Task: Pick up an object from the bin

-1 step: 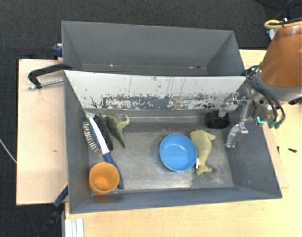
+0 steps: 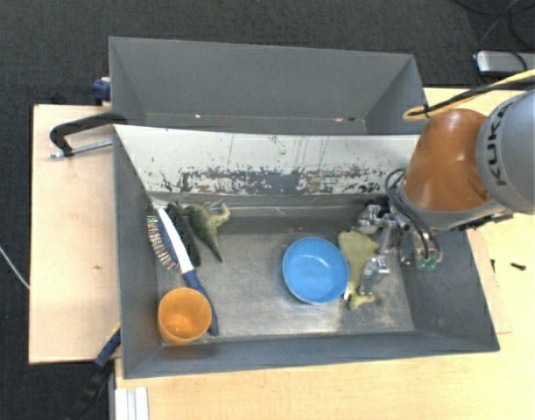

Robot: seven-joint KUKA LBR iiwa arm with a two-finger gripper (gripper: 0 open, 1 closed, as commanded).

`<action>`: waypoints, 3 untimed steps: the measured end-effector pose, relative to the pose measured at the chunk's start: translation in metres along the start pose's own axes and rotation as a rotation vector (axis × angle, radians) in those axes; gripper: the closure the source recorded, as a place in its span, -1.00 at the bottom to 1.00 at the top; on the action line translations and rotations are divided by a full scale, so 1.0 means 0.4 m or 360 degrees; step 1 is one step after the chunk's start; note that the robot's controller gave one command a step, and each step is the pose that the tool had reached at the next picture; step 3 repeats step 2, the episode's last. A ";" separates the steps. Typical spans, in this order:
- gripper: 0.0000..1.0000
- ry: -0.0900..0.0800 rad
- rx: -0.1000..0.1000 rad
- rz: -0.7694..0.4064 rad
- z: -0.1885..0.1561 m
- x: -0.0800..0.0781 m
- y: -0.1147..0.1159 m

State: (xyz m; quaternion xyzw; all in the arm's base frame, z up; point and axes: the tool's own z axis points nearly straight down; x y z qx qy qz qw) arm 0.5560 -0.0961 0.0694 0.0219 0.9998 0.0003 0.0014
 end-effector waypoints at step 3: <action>1.00 -0.0021 0.0003 -0.0022 -0.364 -0.031 0.024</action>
Offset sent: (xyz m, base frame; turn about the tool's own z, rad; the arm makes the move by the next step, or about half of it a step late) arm 0.0000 0.0000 0.0000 0.0000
